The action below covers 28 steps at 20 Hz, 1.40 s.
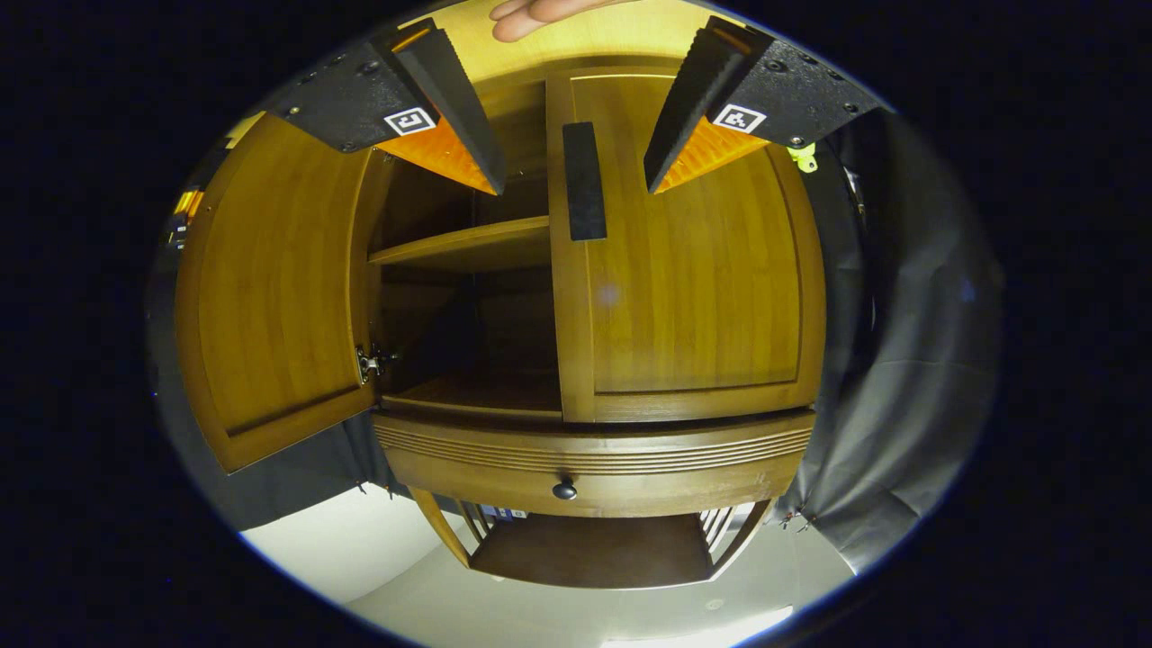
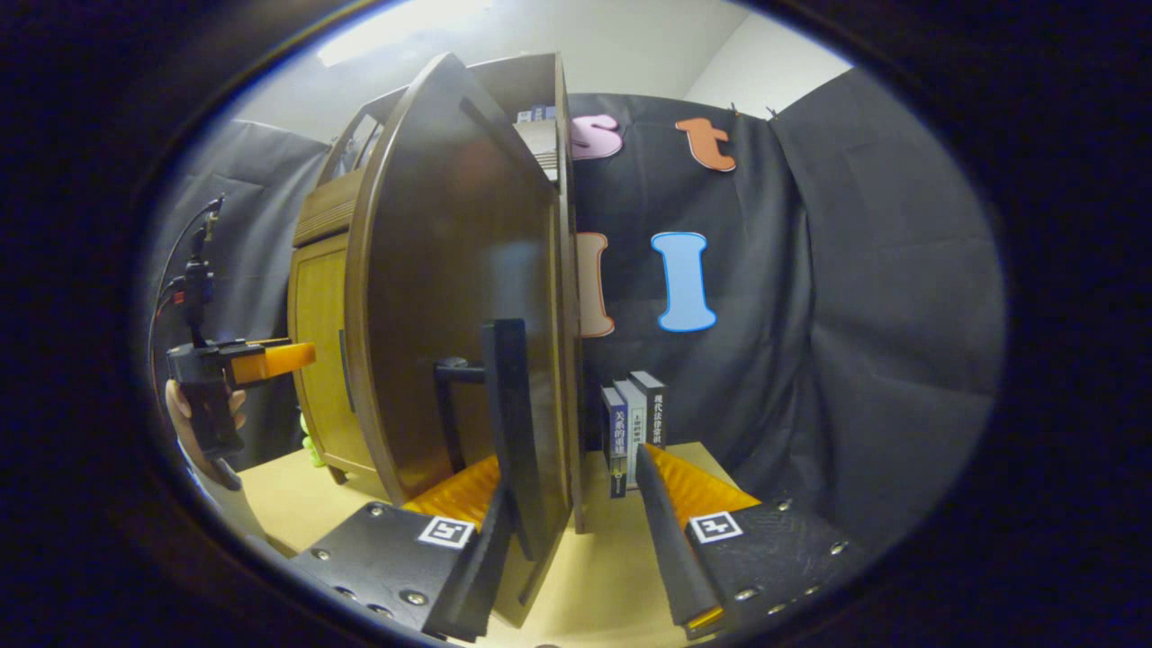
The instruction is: Open the right door of the double-door shoe cabinet with the right hand, and open the left door with the left hand.
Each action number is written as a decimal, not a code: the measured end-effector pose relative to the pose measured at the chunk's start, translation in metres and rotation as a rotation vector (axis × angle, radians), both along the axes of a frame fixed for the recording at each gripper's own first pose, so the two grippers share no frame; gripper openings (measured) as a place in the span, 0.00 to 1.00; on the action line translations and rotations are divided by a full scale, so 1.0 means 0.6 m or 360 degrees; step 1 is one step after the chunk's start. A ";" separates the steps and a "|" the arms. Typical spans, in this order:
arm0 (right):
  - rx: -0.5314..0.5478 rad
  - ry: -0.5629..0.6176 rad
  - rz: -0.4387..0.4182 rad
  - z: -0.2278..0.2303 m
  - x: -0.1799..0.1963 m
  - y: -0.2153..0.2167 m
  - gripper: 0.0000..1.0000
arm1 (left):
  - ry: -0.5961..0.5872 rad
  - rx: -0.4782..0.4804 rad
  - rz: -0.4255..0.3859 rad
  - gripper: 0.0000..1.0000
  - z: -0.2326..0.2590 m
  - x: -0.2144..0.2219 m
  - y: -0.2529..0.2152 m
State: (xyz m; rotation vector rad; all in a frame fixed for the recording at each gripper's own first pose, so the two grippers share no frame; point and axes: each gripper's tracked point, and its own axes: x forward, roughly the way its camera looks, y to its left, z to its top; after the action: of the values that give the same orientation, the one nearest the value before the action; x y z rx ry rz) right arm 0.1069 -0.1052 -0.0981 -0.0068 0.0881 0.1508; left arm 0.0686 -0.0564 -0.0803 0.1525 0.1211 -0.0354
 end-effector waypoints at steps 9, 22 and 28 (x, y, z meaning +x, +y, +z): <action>0.0177 -0.0074 -0.0179 0.036 -0.049 -0.091 0.75 | 0.0083 -0.0147 0.0009 0.95 -0.076 0.092 -0.004; 0.0213 -0.0300 -0.0397 0.060 -0.209 -0.030 0.82 | -0.0031 -0.0056 -0.0012 0.85 -0.073 0.145 0.014; 0.0107 -0.0286 -0.0407 0.028 -0.288 0.021 0.86 | 0.0011 -0.0045 0.0042 0.37 -0.083 0.155 0.027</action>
State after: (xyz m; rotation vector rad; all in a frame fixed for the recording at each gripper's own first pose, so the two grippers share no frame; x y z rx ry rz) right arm -0.0660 -0.0926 -0.0810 0.0580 -0.0954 -0.1029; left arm 0.1613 -0.0404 -0.1301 0.1223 0.1295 -0.0110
